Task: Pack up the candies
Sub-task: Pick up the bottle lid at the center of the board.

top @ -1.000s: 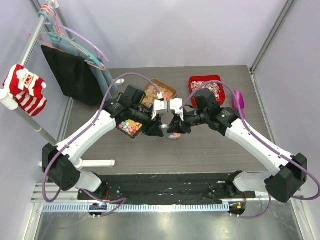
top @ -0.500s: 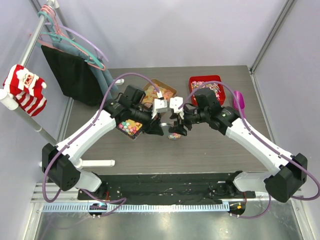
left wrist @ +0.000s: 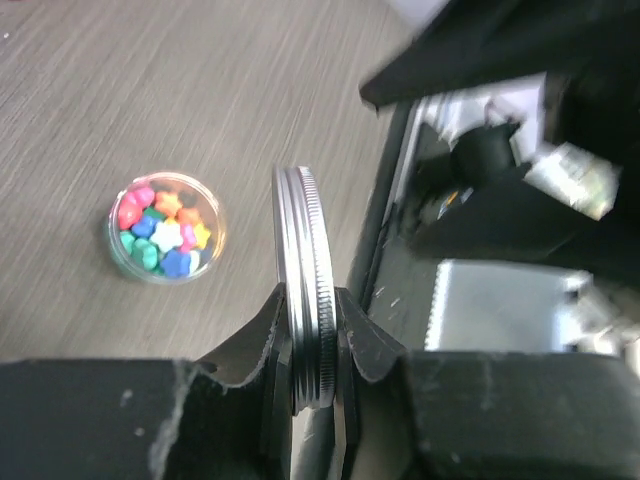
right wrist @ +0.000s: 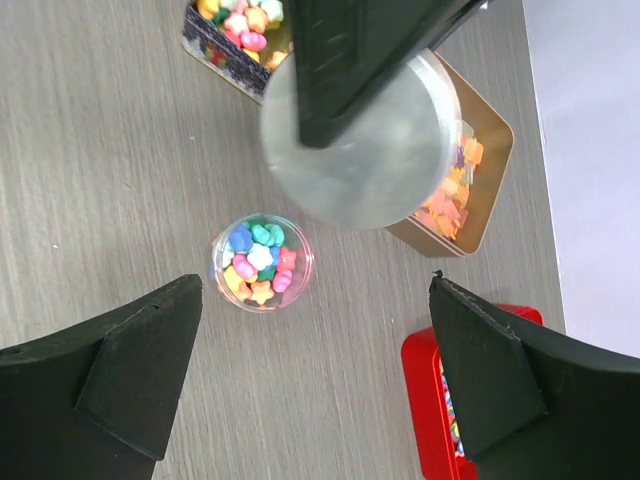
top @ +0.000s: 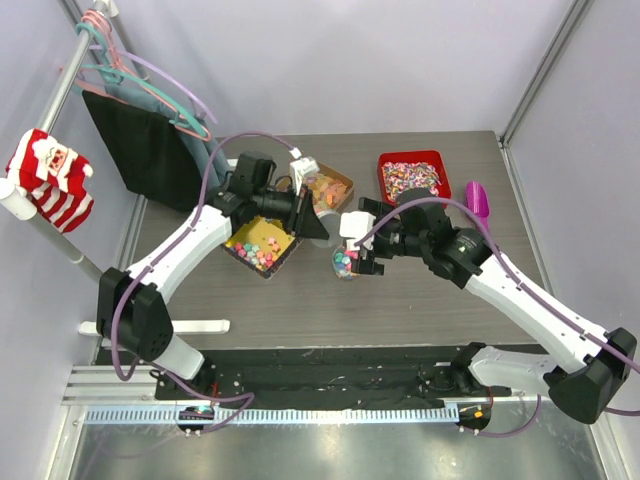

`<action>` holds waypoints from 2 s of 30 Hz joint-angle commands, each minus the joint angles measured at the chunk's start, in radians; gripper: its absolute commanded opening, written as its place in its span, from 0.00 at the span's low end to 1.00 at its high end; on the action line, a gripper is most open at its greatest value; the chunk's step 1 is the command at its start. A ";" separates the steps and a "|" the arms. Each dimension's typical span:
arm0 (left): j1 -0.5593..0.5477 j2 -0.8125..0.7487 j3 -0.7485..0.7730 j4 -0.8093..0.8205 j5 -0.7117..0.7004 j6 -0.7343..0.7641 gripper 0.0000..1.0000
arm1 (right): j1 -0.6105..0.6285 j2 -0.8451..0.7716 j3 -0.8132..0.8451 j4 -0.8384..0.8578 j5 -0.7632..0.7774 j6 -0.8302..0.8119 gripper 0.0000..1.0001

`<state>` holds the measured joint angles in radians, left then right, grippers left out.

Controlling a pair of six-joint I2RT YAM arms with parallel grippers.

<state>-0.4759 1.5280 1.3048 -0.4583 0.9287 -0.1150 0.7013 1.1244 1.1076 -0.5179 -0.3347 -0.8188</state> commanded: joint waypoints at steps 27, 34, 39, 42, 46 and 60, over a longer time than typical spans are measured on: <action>0.074 0.064 -0.108 0.425 0.188 -0.431 0.00 | 0.112 0.219 0.136 0.226 0.244 0.149 1.00; 0.074 0.067 -0.108 0.426 0.191 -0.433 0.00 | 0.122 0.244 0.132 0.233 0.246 0.139 1.00; 0.074 0.066 -0.108 0.429 0.197 -0.434 0.00 | 0.127 0.256 0.130 0.245 0.264 0.141 1.00; 0.072 0.067 -0.111 0.429 0.197 -0.434 0.00 | 0.127 0.258 0.132 0.251 0.270 0.139 1.00; 0.074 0.066 -0.114 0.437 0.199 -0.436 0.00 | 0.130 0.267 0.133 0.245 0.272 0.133 0.88; 0.088 0.064 -0.018 0.289 0.228 -0.310 0.65 | 0.132 0.239 0.121 0.216 0.283 0.121 0.65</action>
<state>-0.3985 1.6062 1.1919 -0.0662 1.1114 -0.5243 0.8268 1.3880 1.2083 -0.3191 -0.0677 -0.6842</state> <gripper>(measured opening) 0.524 0.835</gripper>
